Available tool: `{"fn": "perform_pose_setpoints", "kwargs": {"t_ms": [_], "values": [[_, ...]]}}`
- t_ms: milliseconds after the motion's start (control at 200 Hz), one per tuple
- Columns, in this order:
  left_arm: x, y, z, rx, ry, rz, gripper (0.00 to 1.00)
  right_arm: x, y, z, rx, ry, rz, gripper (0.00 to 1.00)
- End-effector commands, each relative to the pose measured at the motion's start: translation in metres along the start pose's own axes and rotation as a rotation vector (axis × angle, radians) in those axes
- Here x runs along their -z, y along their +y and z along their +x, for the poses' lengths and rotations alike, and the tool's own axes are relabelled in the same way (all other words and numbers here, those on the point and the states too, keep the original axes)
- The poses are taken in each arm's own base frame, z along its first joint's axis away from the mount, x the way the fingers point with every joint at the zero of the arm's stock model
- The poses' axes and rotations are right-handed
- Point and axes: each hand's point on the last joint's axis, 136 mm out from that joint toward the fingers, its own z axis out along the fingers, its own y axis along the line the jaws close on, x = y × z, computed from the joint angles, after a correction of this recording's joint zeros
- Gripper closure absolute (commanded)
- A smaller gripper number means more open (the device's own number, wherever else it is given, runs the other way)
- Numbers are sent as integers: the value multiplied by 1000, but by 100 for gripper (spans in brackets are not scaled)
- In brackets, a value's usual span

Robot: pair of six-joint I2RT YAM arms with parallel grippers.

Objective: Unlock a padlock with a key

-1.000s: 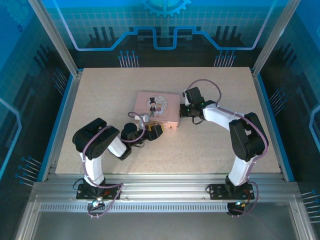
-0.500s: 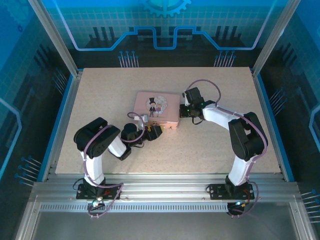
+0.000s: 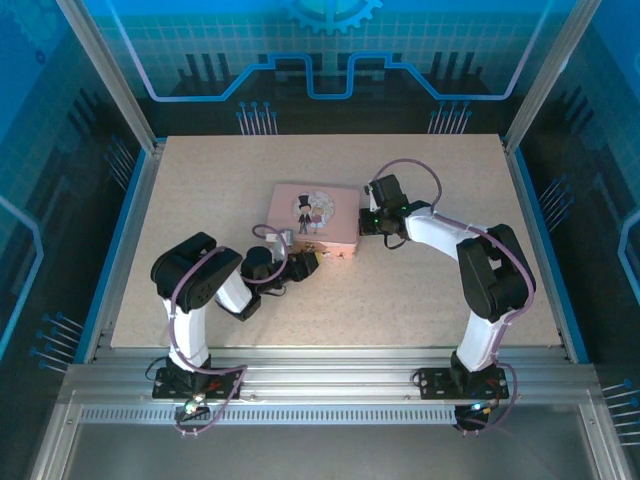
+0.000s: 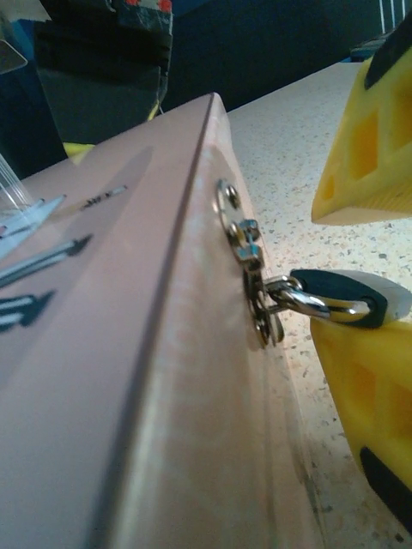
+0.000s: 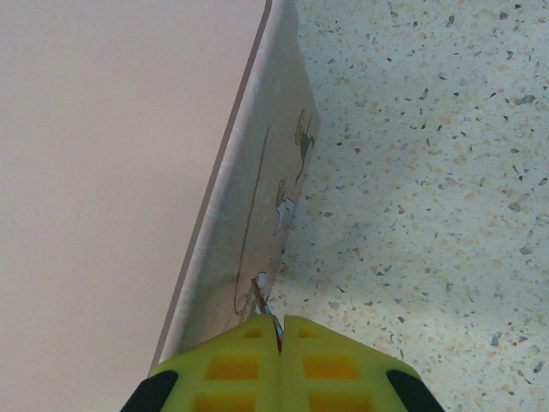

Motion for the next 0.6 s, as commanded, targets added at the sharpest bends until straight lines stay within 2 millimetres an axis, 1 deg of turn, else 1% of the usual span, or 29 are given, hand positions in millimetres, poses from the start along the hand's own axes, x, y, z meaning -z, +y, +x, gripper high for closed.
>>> {"fn": "perform_pose_setpoints", "kwargs": {"t_ms": [0,45,100,235,360,595], "values": [[1,-3,1,-5,9,34,71,0,16,0,14,7,-37,100],[2,-1,1,4,10,29,73,0,16,-1,14,5,-37,100],[3,1,-1,11,7,27,78,0,16,0,15,5,-37,100],[5,0,-3,28,4,30,83,3,15,-1,17,0,-36,100],[8,1,-5,47,-2,27,84,6,14,-1,15,-6,-36,100],[7,7,4,90,51,-4,86,17,6,-2,7,-28,-29,100]]}}
